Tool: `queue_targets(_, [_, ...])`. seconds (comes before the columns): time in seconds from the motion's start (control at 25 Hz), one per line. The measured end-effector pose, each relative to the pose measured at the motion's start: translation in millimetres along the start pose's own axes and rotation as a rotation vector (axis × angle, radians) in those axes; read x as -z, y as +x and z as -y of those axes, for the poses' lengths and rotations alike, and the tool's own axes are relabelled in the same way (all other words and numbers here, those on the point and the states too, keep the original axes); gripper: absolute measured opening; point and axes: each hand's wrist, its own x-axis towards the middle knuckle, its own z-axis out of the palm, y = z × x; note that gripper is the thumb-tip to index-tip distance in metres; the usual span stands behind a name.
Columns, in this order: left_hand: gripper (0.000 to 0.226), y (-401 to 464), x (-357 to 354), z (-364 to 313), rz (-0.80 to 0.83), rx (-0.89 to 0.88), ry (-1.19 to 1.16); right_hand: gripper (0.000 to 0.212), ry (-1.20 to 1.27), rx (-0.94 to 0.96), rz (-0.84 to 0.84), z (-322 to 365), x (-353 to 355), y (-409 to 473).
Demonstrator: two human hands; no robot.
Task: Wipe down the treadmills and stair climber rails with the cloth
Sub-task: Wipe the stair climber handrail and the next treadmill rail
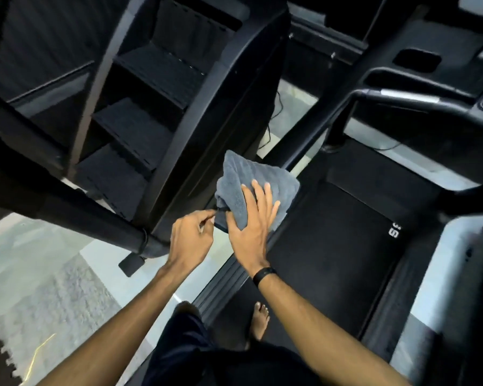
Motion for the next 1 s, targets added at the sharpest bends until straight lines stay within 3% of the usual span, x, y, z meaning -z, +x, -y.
queue_targets(0.2, [0.027,27.1,10.1,4.9,0.121,-0.132,-0.034,0.074,0.386,-0.358,-0.158,31.9,-26.1,-33.5])
queue_targets(0.32, [0.024,47.6,20.0,10.8,0.231,-0.221,-0.029,0.073,0.591,-0.650,-0.385,50.0,-49.0,-40.9])
queue_targets(0.6, [0.021,67.7,49.0,25.0,0.362,-0.354,-0.039,0.073,0.843,-0.912,-0.703,74.2,-72.3,-13.8])
queue_targets(0.68, [0.022,80.3,50.9,27.6,0.351,-0.384,-0.040,0.068,0.942,-0.984,-0.728,56.4,-61.0,5.4])
queue_targets(0.8, [0.025,100.8,38.1,24.6,0.345,-0.386,-0.058,0.040,1.243,-1.138,-0.745,15.9,-46.1,26.5])
queue_targets(0.88, [0.025,110.9,25.3,16.2,0.368,-0.357,-0.045,0.032,1.475,-1.117,-0.691,2.6,-41.1,36.8])
queue_targets(1.0, [0.027,129.5,6.0,-5.8,0.396,-0.394,-0.045,0.034,1.366,-1.349,-0.629,16.2,-48.2,29.9])
